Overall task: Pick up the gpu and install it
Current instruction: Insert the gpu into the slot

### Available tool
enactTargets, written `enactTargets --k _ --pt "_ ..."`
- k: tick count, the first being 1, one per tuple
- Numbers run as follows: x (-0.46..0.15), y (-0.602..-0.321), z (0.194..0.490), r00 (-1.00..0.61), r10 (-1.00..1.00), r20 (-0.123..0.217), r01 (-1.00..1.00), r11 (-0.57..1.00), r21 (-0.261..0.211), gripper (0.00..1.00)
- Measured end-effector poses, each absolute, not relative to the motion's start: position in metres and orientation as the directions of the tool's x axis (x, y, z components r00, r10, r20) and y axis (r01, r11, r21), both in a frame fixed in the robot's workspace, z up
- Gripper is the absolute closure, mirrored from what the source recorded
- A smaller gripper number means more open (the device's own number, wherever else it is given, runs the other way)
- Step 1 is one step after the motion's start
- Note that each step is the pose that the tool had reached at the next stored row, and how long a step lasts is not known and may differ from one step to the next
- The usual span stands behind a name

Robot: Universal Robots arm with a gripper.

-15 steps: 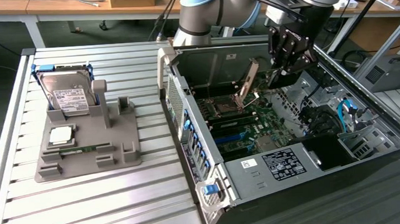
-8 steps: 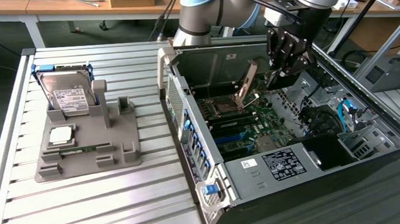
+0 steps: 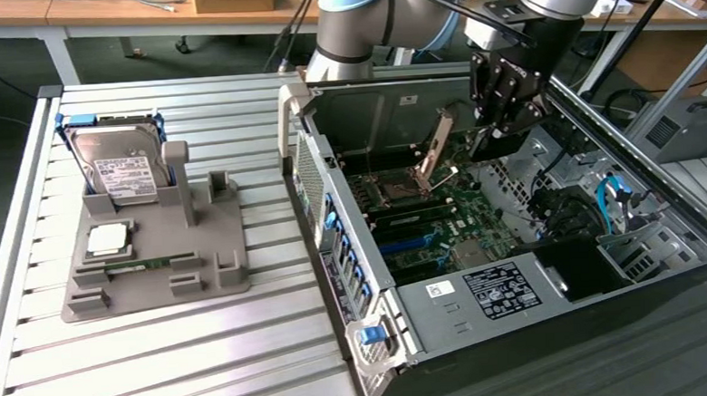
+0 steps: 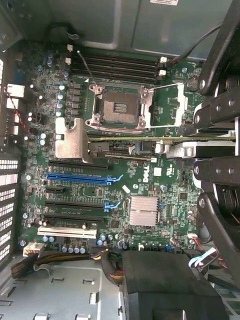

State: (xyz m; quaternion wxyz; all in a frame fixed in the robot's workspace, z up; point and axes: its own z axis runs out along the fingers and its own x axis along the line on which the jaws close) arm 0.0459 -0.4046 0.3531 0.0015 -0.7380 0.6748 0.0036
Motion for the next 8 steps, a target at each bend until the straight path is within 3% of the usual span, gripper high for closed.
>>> enactTargets --k 8 --pt "0.0421 -0.4051 0.3466 0.077 -0.997 -0.007 -0.997 -0.077 0.003 0.73"
